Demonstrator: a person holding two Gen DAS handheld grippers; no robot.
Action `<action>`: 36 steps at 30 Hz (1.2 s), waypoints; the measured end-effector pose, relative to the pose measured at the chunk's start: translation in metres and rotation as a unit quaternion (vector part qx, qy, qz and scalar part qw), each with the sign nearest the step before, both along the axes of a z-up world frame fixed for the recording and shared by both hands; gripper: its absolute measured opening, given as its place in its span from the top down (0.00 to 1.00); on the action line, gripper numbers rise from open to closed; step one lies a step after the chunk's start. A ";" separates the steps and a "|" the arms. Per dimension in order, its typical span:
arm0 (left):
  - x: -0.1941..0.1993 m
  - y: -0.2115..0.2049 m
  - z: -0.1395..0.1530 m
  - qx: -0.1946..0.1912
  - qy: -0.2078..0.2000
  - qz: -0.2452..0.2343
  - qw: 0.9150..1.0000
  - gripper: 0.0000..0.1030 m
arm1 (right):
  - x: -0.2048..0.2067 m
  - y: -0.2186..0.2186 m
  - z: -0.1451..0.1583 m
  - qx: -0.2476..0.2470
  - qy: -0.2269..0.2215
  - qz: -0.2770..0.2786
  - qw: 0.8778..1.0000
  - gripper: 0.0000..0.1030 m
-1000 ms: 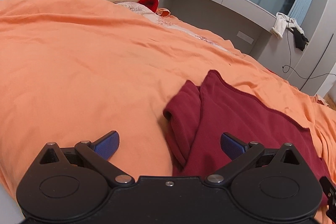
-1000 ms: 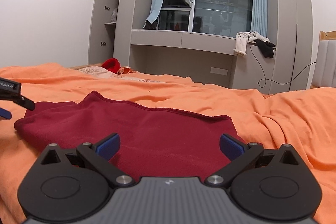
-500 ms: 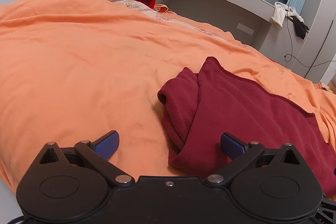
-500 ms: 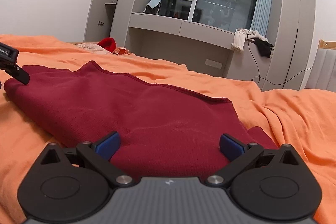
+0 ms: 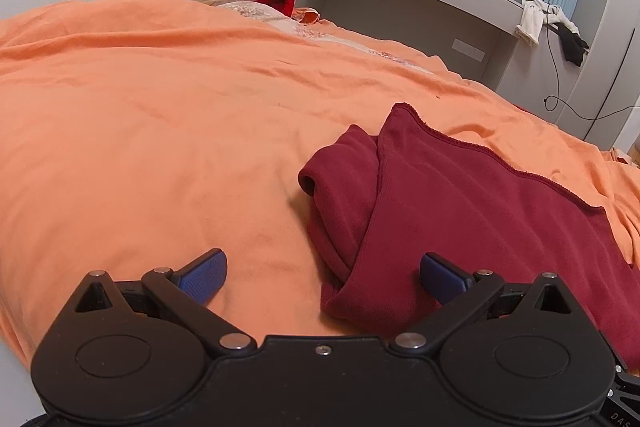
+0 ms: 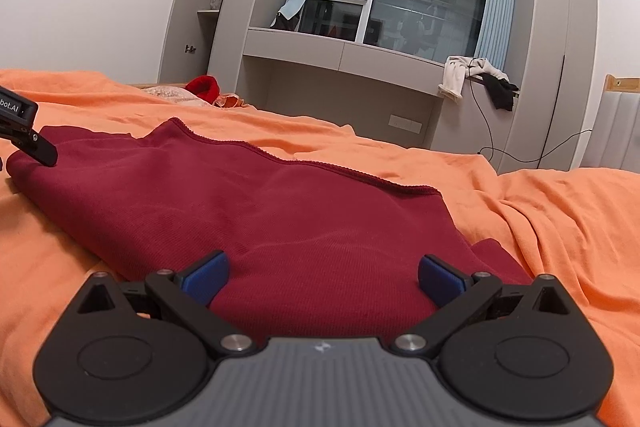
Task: Fold small clothes
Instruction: 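Move the left tool to the sweater's hem end and close on it, then lift the hem with the left gripper and fold it toward the collar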
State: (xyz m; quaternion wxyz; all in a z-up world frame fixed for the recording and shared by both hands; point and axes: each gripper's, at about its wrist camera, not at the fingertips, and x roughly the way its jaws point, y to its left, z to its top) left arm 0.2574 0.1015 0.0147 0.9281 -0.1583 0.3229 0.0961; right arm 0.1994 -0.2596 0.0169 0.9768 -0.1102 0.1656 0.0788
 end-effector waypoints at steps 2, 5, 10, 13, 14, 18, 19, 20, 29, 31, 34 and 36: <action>-0.002 0.001 0.001 -0.009 -0.003 -0.004 1.000 0.00 | 0.000 0.000 0.000 0.000 0.000 0.000 1.000 0.00; -0.016 0.004 0.003 -0.046 -0.015 -0.011 0.999 0.01 | 0.000 0.000 0.000 0.000 0.001 0.000 1.000 0.00; -0.041 -0.004 0.004 -0.085 -0.033 -0.041 0.995 0.00 | 0.000 -0.002 0.000 0.007 0.004 0.002 1.000 0.00; -0.042 -0.011 -0.001 -0.128 -0.029 -0.071 0.989 0.01 | 0.001 -0.002 0.000 0.007 0.004 0.002 1.000 0.00; -0.040 -0.013 -0.004 -0.139 -0.029 -0.079 0.987 0.01 | 0.001 -0.002 0.000 0.007 0.004 0.002 1.000 0.00; -0.019 -0.019 -0.014 -0.173 -0.013 -0.077 0.982 0.01 | 0.001 -0.002 0.000 0.006 0.004 0.002 1.000 0.00; -0.013 -0.019 -0.015 -0.175 -0.013 -0.067 0.982 0.01 | 0.001 -0.002 0.000 0.007 0.004 0.002 1.000 0.00; -0.008 -0.018 -0.016 -0.175 -0.017 -0.054 0.983 0.01 | 0.001 -0.002 0.000 0.008 0.005 0.002 1.000 0.00; 0.017 -0.041 -0.017 -0.101 -0.019 0.037 0.994 0.37 | 0.002 -0.003 0.001 0.015 0.011 0.004 1.000 0.00; 0.013 -0.040 -0.015 -0.091 -0.029 0.045 0.994 0.53 | 0.002 -0.004 0.001 0.018 0.014 0.005 1.000 0.00; 0.014 -0.042 -0.012 -0.071 -0.034 0.045 0.996 0.72 | 0.002 -0.006 0.003 0.024 0.019 0.009 0.999 0.00; 0.015 -0.045 -0.007 -0.061 -0.040 0.039 0.997 0.82 | 0.003 -0.008 0.006 0.028 0.025 0.014 0.999 0.00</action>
